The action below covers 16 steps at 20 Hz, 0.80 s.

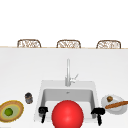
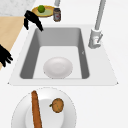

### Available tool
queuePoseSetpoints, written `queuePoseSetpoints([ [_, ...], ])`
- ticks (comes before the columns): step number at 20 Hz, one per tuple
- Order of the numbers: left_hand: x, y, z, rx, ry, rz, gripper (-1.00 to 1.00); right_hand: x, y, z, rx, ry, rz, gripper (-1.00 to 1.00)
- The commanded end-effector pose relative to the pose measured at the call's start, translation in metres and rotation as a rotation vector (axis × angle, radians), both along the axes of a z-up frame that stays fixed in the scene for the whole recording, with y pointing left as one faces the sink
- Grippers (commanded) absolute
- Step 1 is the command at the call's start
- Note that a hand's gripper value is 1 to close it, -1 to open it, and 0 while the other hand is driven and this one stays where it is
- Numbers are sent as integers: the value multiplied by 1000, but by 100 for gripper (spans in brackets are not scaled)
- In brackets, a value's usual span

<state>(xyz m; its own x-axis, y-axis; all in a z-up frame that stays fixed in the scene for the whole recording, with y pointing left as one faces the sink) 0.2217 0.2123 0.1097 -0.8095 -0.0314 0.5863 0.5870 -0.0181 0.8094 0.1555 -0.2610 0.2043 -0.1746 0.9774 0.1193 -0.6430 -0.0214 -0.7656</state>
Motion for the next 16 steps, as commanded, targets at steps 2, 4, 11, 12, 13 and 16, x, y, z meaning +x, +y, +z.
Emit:
queuePoseSetpoints([
  [2, -1, 0, 1, 0, 8, 2, 0, 30, -18, 6, 5, 8, 5, -100],
  [4, -1, 0, 1, 1, 15, 4, 0, 42, -28, 7, 10, 39, 9, -100],
  [11, -4, 1, 3, 2, 34, 11, 0, 78, -68, -1, 2, 89, 13, -100],
  [12, -5, 1, 3, 3, 37, 12, 0, 83, -75, -3, 2, 87, 13, -100],
  [13, -5, 1, 4, 3, 39, 12, 0, 88, -82, -5, 6, 80, 14, -100],
  [16, -6, 1, 4, 4, 42, 14, 0, 102, -106, -14, 26, 44, 16, -100],
])
